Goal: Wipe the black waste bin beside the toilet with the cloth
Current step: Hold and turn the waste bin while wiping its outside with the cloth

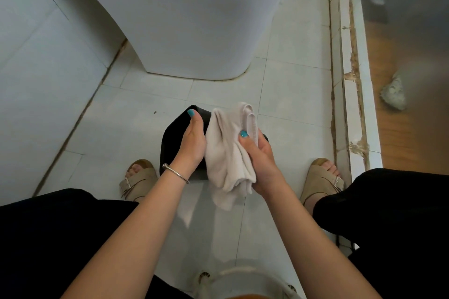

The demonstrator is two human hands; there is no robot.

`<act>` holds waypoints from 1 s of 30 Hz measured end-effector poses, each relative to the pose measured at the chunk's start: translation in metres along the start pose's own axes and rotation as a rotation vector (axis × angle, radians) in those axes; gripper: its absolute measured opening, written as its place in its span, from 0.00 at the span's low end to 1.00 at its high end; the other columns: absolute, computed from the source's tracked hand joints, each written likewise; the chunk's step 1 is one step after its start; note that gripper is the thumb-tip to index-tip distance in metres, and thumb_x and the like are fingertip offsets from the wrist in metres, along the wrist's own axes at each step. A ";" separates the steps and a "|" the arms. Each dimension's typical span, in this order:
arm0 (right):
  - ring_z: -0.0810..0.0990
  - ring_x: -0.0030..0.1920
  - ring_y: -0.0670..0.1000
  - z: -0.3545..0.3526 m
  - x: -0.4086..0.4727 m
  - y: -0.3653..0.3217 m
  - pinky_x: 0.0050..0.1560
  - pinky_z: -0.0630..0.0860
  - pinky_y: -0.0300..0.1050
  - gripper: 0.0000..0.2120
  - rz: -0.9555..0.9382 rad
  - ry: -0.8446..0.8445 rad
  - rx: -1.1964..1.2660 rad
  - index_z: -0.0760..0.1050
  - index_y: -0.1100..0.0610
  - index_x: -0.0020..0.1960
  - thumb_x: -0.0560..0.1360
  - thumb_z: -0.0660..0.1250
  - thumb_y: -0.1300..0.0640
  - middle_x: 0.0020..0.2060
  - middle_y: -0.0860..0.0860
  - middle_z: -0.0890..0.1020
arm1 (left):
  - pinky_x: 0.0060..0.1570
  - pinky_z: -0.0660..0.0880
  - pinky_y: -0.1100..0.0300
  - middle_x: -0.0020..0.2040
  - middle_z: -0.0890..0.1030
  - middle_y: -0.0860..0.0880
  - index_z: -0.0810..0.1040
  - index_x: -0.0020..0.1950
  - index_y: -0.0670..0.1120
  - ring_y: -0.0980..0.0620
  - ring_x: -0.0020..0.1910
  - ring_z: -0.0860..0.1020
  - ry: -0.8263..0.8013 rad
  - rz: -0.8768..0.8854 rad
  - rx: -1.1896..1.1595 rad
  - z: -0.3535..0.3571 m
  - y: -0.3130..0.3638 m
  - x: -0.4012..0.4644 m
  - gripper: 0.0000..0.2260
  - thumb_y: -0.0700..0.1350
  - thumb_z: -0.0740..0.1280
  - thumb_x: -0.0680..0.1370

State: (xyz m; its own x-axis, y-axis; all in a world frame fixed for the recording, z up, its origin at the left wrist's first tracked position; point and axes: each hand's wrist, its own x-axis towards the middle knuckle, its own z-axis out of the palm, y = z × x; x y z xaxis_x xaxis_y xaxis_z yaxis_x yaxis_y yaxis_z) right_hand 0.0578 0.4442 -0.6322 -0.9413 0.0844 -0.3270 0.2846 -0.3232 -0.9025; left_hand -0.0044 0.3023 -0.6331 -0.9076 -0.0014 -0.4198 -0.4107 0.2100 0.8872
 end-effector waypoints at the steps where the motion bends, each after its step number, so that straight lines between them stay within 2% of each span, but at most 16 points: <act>1: 0.82 0.56 0.52 -0.003 0.000 0.001 0.52 0.79 0.46 0.20 0.012 0.012 0.002 0.74 0.51 0.66 0.74 0.66 0.51 0.55 0.50 0.83 | 0.70 0.54 0.61 0.76 0.61 0.48 0.57 0.77 0.47 0.51 0.74 0.59 0.015 -0.005 -0.013 0.001 -0.001 0.000 0.39 0.69 0.40 0.75; 4: 0.75 0.64 0.43 -0.009 -0.001 0.003 0.62 0.74 0.43 0.24 -0.047 0.013 -0.183 0.67 0.43 0.72 0.77 0.65 0.55 0.65 0.42 0.76 | 0.70 0.54 0.60 0.77 0.59 0.49 0.55 0.77 0.48 0.51 0.74 0.57 0.029 -0.021 -0.032 0.002 -0.004 0.000 0.37 0.69 0.40 0.76; 6: 0.69 0.67 0.37 -0.009 0.000 0.006 0.65 0.69 0.38 0.27 -0.108 -0.023 -0.360 0.65 0.35 0.70 0.78 0.65 0.59 0.68 0.37 0.70 | 0.72 0.54 0.55 0.76 0.59 0.49 0.54 0.77 0.49 0.50 0.74 0.58 0.045 -0.040 -0.048 0.003 -0.006 0.001 0.37 0.69 0.40 0.76; 7: 0.67 0.68 0.38 -0.008 0.001 0.007 0.67 0.67 0.38 0.29 -0.135 -0.001 -0.432 0.64 0.33 0.69 0.78 0.65 0.60 0.69 0.38 0.69 | 0.72 0.55 0.55 0.76 0.60 0.49 0.55 0.77 0.49 0.50 0.74 0.59 0.060 -0.040 -0.054 0.003 -0.007 0.001 0.36 0.69 0.41 0.76; 9: 0.66 0.66 0.36 -0.004 0.001 0.009 0.68 0.65 0.37 0.29 -0.203 0.135 -0.503 0.64 0.35 0.69 0.77 0.65 0.63 0.67 0.43 0.68 | 0.69 0.54 0.58 0.76 0.59 0.50 0.55 0.77 0.50 0.51 0.74 0.59 0.095 -0.036 -0.064 0.002 -0.008 0.002 0.35 0.68 0.41 0.77; 11: 0.67 0.60 0.30 0.001 0.001 0.011 0.62 0.63 0.27 0.27 -0.272 0.268 -0.522 0.64 0.41 0.72 0.78 0.62 0.64 0.60 0.42 0.68 | 0.65 0.54 0.61 0.77 0.59 0.50 0.54 0.78 0.50 0.51 0.74 0.58 0.104 -0.028 -0.077 0.003 -0.009 0.003 0.33 0.67 0.42 0.77; 13: 0.69 0.61 0.37 0.005 0.000 0.014 0.58 0.63 0.26 0.26 -0.282 0.294 -0.595 0.62 0.43 0.75 0.80 0.59 0.61 0.59 0.40 0.69 | 0.63 0.53 0.63 0.77 0.58 0.51 0.53 0.78 0.49 0.52 0.74 0.56 0.089 -0.004 -0.082 0.006 -0.008 0.001 0.32 0.65 0.42 0.79; 15: 0.66 0.65 0.46 0.006 0.000 0.020 0.58 0.63 0.35 0.27 -0.234 0.267 -0.779 0.54 0.38 0.76 0.80 0.57 0.48 0.68 0.43 0.66 | 0.63 0.53 0.64 0.77 0.57 0.50 0.53 0.78 0.49 0.53 0.75 0.56 0.071 0.016 -0.076 0.009 -0.008 0.000 0.31 0.64 0.43 0.79; 17: 0.63 0.66 0.50 0.007 0.000 0.024 0.59 0.61 0.42 0.28 -0.213 0.264 -0.921 0.49 0.34 0.75 0.79 0.56 0.40 0.74 0.43 0.59 | 0.63 0.53 0.64 0.77 0.57 0.51 0.53 0.78 0.50 0.52 0.75 0.56 0.063 0.025 -0.051 0.011 -0.009 -0.001 0.31 0.64 0.43 0.79; 22: 0.65 0.67 0.52 0.009 0.002 0.027 0.60 0.59 0.39 0.31 -0.212 0.279 -0.856 0.51 0.40 0.77 0.79 0.61 0.43 0.74 0.45 0.59 | 0.63 0.53 0.64 0.77 0.58 0.51 0.53 0.78 0.50 0.52 0.75 0.57 0.043 0.017 -0.012 0.010 -0.009 0.000 0.30 0.64 0.43 0.80; 26: 0.64 0.70 0.48 0.015 0.001 0.026 0.65 0.59 0.39 0.30 -0.242 0.243 -0.783 0.53 0.42 0.77 0.79 0.62 0.46 0.74 0.46 0.62 | 0.61 0.55 0.65 0.75 0.62 0.50 0.57 0.77 0.48 0.52 0.73 0.60 0.038 0.015 0.007 0.012 -0.007 -0.002 0.30 0.63 0.43 0.80; 28: 0.63 0.71 0.47 0.019 0.000 0.024 0.67 0.57 0.38 0.30 -0.302 0.191 -0.759 0.54 0.43 0.77 0.79 0.63 0.47 0.74 0.46 0.63 | 0.58 0.59 0.71 0.71 0.67 0.52 0.63 0.75 0.48 0.55 0.67 0.66 0.033 0.024 0.021 0.014 -0.006 -0.003 0.29 0.63 0.43 0.80; 30: 0.62 0.70 0.46 0.021 0.000 0.023 0.67 0.56 0.36 0.30 -0.337 0.167 -0.774 0.55 0.43 0.77 0.79 0.64 0.47 0.73 0.46 0.64 | 0.49 0.62 0.73 0.64 0.72 0.53 0.68 0.71 0.48 0.59 0.59 0.69 0.036 0.034 0.022 0.017 -0.001 -0.004 0.29 0.62 0.43 0.80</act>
State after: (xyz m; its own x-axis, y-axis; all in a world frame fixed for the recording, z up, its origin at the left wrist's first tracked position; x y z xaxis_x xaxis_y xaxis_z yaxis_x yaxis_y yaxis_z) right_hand 0.0606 0.4170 -0.6472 -0.9761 0.2171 0.0107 0.0955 0.4728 -0.8760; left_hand 0.0017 0.3184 -0.6358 -0.9237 -0.0293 -0.3819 -0.3779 0.2323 0.8962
